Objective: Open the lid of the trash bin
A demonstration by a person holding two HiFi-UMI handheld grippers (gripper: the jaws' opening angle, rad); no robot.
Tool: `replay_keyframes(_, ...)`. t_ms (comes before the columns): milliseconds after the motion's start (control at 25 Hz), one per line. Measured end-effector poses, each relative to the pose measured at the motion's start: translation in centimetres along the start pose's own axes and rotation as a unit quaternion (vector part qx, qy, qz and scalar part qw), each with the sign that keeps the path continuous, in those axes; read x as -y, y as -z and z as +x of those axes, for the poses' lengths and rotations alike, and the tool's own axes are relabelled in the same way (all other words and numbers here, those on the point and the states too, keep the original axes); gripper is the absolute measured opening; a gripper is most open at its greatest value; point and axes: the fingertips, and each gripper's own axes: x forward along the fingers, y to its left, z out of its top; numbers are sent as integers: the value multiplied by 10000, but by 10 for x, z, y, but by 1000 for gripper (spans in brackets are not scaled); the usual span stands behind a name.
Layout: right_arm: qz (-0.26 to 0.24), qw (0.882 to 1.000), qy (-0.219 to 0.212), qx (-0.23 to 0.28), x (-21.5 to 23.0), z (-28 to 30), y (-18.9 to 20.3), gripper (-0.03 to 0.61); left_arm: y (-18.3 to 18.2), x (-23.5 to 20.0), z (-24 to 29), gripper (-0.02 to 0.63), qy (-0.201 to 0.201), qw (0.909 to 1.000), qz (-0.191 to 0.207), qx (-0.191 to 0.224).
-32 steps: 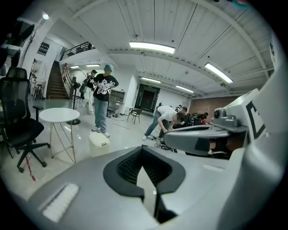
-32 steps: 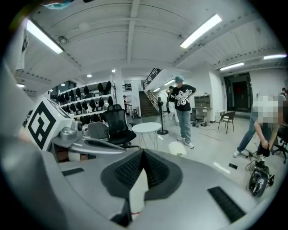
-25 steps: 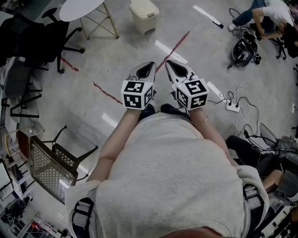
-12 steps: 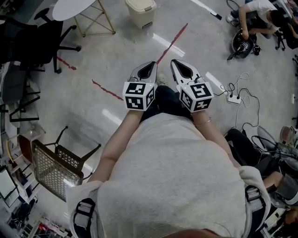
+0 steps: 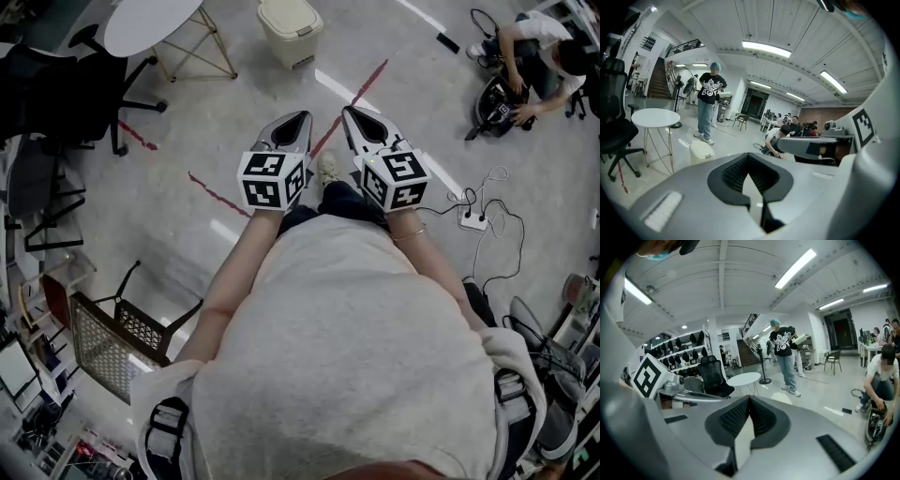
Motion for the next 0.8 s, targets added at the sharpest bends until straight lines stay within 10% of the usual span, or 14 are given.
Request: replay_keyframes(800,222,9992,-268,-193,127,98,-50,8,-77,-43,140,5,-353,9993,-113,-93)
